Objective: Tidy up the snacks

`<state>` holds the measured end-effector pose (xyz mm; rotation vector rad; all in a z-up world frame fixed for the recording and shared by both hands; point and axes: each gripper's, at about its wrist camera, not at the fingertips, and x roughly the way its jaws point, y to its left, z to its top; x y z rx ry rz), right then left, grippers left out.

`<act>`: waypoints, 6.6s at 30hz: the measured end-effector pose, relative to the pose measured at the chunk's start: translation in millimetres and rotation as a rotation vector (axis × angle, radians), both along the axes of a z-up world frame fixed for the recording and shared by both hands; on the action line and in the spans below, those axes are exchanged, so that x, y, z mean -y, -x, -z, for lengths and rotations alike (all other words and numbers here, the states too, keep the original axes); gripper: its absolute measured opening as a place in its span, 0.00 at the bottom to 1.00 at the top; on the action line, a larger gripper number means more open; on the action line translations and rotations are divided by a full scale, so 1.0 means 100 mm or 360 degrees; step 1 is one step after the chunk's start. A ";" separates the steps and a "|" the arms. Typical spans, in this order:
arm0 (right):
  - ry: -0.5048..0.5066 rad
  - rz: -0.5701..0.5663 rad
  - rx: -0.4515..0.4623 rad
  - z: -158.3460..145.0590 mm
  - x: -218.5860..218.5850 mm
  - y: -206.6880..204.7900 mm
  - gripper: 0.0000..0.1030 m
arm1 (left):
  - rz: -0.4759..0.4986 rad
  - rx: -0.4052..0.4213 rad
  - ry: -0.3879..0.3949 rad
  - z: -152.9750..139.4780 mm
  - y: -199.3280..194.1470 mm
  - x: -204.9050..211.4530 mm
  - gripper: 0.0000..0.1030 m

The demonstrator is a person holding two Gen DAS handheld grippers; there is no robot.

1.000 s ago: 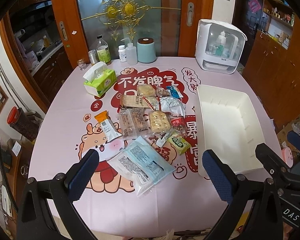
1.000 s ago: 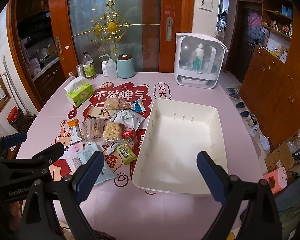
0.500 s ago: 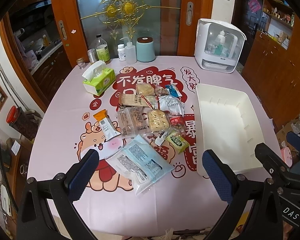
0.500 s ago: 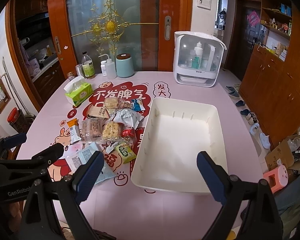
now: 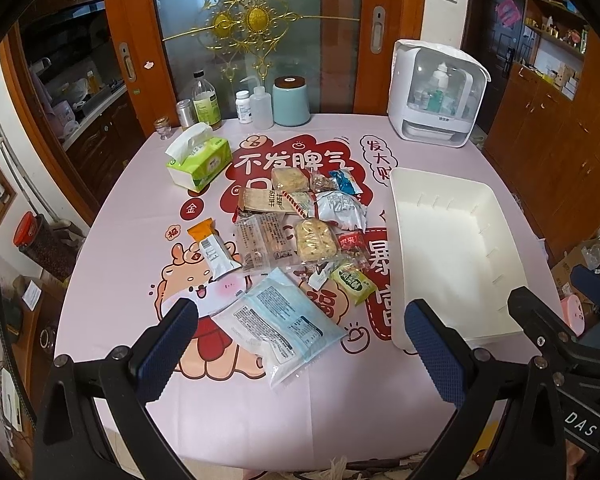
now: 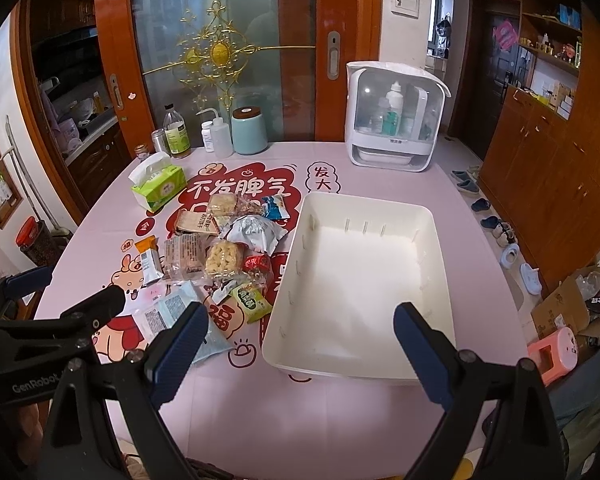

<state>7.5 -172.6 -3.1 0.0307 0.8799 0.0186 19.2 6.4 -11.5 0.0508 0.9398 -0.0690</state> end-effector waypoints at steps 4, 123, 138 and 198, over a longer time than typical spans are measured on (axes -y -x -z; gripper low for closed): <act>0.0003 -0.0003 0.0003 0.00 0.01 0.00 0.92 | 0.0000 0.0007 0.0003 0.00 0.01 0.01 1.00; 0.0021 -0.0827 -0.0712 2.24 -2.05 -0.98 0.86 | -0.0325 -0.0655 0.0102 2.18 -2.02 -1.81 0.31; -0.0210 -0.0294 -0.0204 0.80 -0.95 -0.77 0.87 | 0.0193 -0.0160 0.0046 0.47 -1.54 -0.69 0.32; -0.0043 0.0313 -0.0193 0.86 0.89 -0.66 0.99 | 0.0393 -0.0091 0.0011 0.11 -1.27 1.25 0.94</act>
